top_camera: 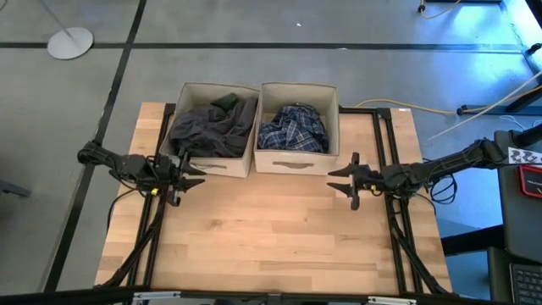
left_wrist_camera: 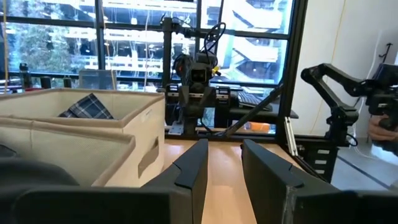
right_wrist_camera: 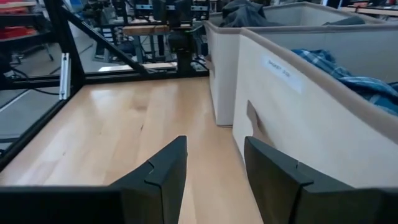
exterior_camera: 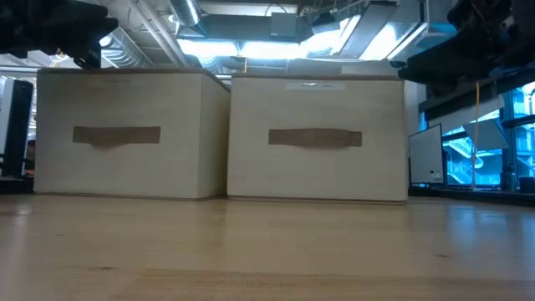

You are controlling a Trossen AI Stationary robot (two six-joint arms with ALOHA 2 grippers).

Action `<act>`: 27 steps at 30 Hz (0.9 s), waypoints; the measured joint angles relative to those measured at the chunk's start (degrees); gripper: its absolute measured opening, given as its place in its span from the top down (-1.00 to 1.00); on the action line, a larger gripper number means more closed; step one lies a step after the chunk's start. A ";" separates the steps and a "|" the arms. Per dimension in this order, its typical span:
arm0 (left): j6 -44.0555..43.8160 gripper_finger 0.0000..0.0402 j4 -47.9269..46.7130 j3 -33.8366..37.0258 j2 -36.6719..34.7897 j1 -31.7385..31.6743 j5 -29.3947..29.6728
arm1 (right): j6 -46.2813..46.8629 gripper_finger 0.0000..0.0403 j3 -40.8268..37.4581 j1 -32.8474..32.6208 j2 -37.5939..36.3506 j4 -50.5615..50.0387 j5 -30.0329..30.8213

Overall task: Sort clothes
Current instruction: Return to Home Position

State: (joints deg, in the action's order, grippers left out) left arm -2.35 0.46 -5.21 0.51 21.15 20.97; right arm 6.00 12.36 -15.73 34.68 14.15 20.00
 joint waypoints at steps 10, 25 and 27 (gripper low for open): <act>-0.19 0.56 0.19 0.79 -0.22 -0.02 0.17 | -0.22 0.19 -5.85 0.00 0.00 9.15 -0.14; -0.59 0.56 0.17 0.79 -0.18 -0.04 0.20 | -0.15 0.19 -11.50 0.00 0.02 16.66 -0.13; -0.59 0.56 0.18 0.79 -0.18 -0.04 0.20 | -0.15 0.19 -11.50 0.00 0.02 16.66 -0.13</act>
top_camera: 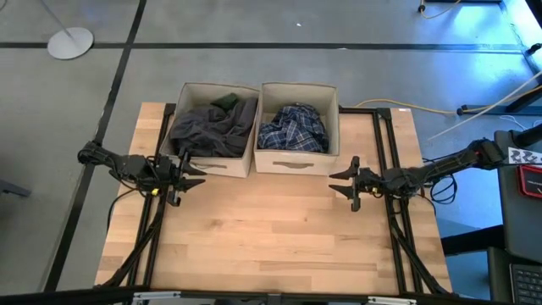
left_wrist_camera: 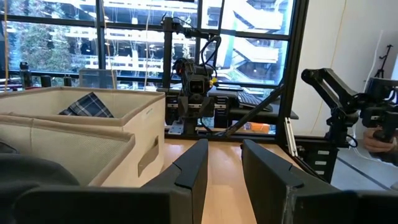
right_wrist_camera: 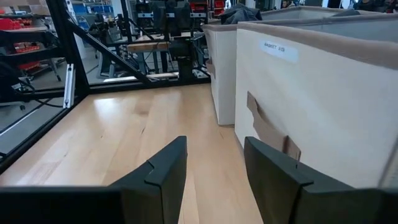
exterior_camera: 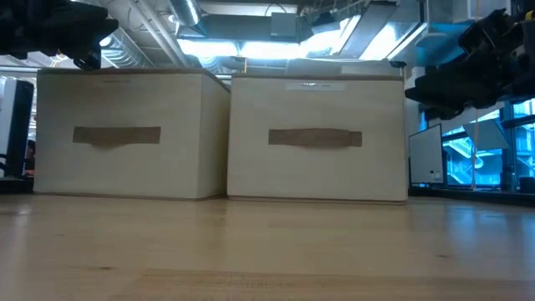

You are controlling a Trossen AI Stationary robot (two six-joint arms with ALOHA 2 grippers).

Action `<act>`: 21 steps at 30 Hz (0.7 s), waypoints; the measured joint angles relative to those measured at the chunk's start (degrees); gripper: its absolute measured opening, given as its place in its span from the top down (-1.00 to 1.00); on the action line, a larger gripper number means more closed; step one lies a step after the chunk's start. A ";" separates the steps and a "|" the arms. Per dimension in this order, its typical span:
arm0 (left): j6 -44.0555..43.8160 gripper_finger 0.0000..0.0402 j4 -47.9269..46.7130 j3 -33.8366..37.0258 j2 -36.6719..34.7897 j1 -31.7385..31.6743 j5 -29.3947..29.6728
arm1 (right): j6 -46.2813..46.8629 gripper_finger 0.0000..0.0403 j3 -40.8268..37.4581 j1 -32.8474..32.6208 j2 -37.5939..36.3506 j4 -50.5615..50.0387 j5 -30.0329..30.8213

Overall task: Sort clothes
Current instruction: Return to Home Position

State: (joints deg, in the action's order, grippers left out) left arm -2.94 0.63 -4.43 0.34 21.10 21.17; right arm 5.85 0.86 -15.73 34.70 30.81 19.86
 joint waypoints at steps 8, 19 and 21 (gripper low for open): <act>0.23 0.56 -0.07 0.00 0.02 0.00 0.00 | 0.00 0.19 -0.02 0.00 0.00 -0.15 0.01; 0.37 0.56 -0.09 0.02 0.02 0.00 0.00 | 0.00 0.19 -0.07 0.00 0.00 -0.44 0.01; 0.37 0.56 -0.09 0.02 0.02 0.00 0.00 | 0.02 0.19 -0.07 0.00 0.00 -0.46 0.01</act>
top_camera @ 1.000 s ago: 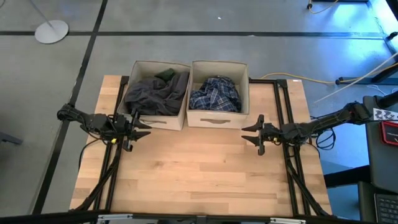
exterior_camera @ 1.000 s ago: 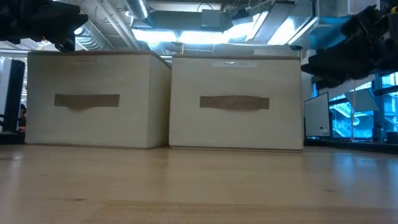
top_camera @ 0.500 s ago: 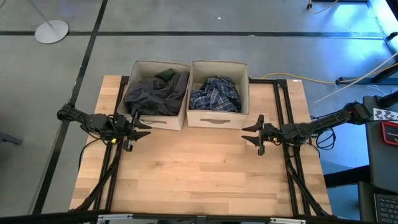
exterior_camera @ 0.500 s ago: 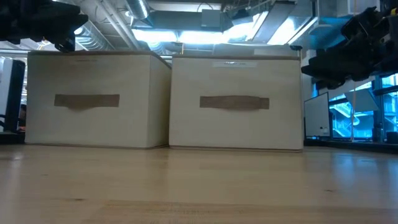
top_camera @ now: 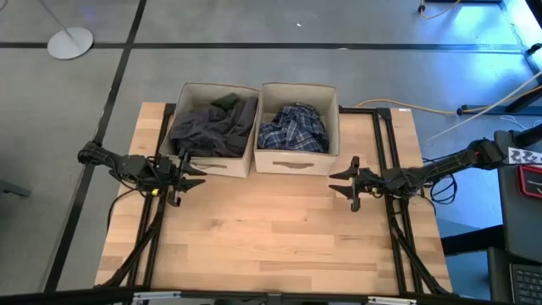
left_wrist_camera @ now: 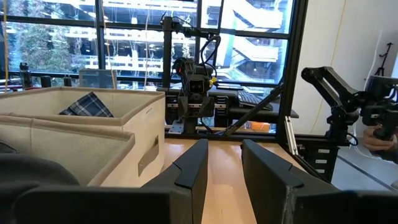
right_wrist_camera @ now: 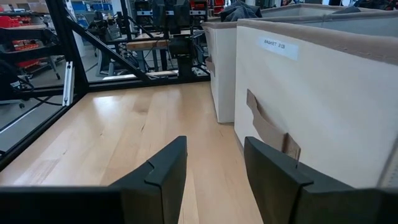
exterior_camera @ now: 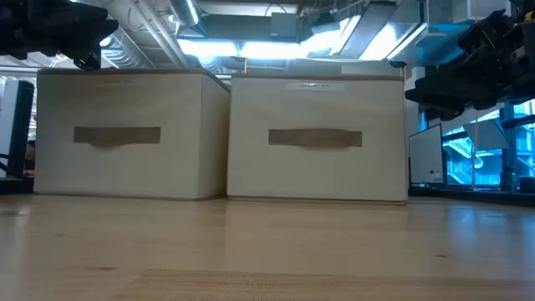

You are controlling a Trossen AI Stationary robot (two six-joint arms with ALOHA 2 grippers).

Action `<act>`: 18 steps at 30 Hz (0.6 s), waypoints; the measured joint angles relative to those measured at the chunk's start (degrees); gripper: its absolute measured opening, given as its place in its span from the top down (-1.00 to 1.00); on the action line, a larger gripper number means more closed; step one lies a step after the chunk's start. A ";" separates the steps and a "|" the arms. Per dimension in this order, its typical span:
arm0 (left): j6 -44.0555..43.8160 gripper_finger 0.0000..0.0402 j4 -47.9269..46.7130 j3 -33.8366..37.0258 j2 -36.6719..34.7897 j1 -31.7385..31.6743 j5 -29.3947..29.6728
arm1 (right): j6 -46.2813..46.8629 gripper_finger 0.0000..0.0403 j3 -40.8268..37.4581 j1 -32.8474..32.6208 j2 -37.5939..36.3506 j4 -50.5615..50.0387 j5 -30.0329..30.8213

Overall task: Sort clothes
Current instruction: Return to Home Position

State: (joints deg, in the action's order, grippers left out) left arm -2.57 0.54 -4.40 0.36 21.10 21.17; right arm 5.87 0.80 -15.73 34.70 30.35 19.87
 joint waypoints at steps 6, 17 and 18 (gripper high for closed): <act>0.00 0.56 0.00 0.02 0.00 0.00 0.00 | 0.02 0.19 -0.02 0.00 0.00 0.00 0.01; -0.21 0.56 0.05 0.02 0.02 -0.02 0.00 | 0.66 0.19 -0.04 0.00 0.00 -0.02 0.01; -0.40 0.56 0.19 0.02 0.02 -0.02 0.00 | 1.44 0.19 -0.04 0.00 0.00 0.00 0.01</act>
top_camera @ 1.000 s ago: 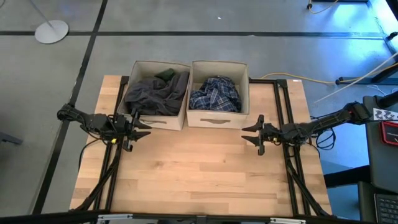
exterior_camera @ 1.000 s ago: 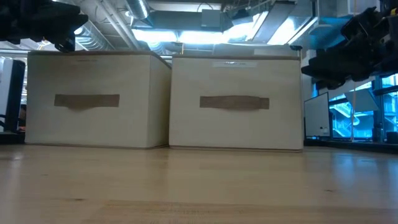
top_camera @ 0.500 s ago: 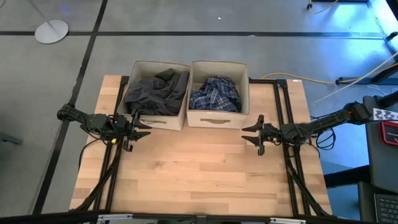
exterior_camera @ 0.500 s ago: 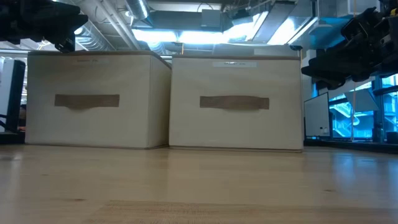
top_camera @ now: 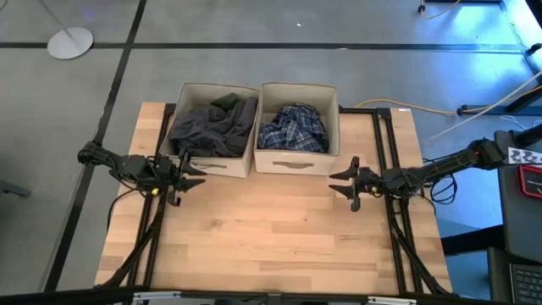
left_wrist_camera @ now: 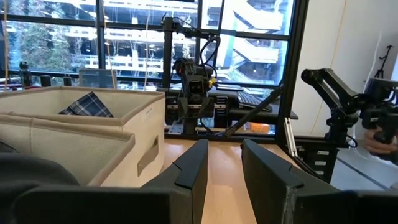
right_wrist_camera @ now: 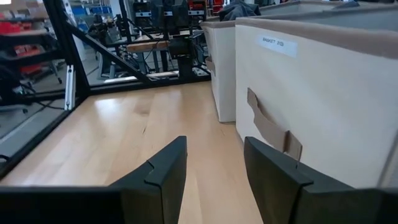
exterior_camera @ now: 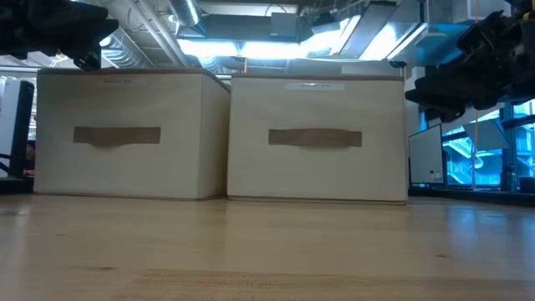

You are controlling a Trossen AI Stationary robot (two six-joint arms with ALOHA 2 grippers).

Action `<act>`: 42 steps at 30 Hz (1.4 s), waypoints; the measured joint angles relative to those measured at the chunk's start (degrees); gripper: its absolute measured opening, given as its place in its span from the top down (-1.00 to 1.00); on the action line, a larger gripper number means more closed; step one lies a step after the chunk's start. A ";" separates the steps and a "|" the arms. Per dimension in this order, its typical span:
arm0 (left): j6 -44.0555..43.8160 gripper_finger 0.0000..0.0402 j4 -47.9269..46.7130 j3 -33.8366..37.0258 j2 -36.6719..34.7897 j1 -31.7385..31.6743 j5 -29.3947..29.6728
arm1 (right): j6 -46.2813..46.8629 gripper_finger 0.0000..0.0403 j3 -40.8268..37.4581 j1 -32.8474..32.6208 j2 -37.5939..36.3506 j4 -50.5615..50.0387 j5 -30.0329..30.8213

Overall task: Sort clothes
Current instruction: Return to Home Position

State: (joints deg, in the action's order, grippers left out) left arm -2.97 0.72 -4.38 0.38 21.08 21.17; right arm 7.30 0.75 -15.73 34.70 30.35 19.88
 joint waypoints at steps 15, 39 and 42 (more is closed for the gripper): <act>3.07 0.56 2.72 0.28 0.09 -0.04 0.28 | 3.40 0.19 0.04 0.00 0.00 -0.02 0.00; 17.37 0.56 2.40 0.46 0.11 -0.02 0.06 | 2.85 0.19 0.07 0.00 -0.04 -1.41 0.00; 17.58 0.56 2.52 0.44 0.10 -0.02 0.06 | 2.84 0.19 0.07 0.00 0.00 -2.74 0.00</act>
State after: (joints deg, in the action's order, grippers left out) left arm 14.61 3.24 -3.95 0.48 21.06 21.23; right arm 10.14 0.82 -15.73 34.70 27.60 19.88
